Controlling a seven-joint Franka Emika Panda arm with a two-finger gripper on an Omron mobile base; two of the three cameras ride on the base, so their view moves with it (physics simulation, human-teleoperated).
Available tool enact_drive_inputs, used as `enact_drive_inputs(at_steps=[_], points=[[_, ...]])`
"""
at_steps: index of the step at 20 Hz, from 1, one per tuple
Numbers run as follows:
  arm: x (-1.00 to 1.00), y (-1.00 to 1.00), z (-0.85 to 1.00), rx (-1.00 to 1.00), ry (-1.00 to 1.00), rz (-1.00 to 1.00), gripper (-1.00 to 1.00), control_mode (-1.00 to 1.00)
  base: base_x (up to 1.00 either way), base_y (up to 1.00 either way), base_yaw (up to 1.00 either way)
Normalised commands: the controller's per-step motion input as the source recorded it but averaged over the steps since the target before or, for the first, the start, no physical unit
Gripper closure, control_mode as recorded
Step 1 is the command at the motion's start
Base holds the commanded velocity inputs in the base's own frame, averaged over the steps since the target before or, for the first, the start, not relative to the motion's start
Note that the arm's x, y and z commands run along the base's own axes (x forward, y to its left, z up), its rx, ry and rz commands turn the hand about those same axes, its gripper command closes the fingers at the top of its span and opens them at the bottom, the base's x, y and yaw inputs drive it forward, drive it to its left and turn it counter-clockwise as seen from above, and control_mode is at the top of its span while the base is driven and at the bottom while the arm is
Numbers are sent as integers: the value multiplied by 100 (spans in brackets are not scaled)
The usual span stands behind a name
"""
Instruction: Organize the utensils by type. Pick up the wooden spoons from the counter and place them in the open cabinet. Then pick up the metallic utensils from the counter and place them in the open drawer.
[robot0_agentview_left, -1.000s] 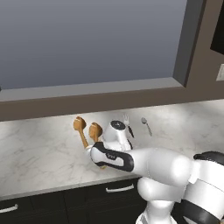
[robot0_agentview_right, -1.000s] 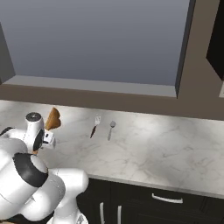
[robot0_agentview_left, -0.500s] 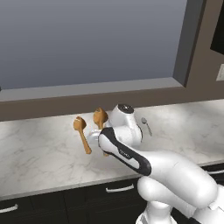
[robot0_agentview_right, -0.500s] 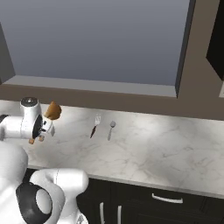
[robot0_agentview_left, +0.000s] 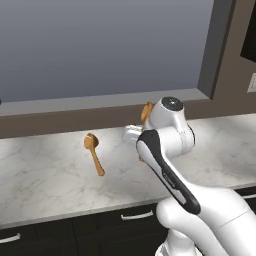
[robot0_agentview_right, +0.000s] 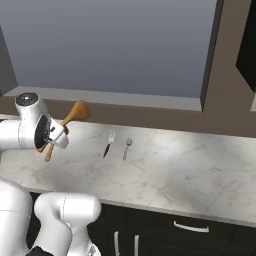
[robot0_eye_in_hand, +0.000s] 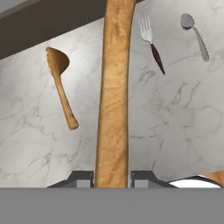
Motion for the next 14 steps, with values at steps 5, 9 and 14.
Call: enact_drive_inputs(at_steps=[5,9,14], points=[[-52,-79,75,0,-21,-25,100,-100,0,0,0],[-58,-83,33,0,-27,-26,100,-100,0,0,0],[-19,-51,0,5,-12,-19,100,-100,0,0,0]])
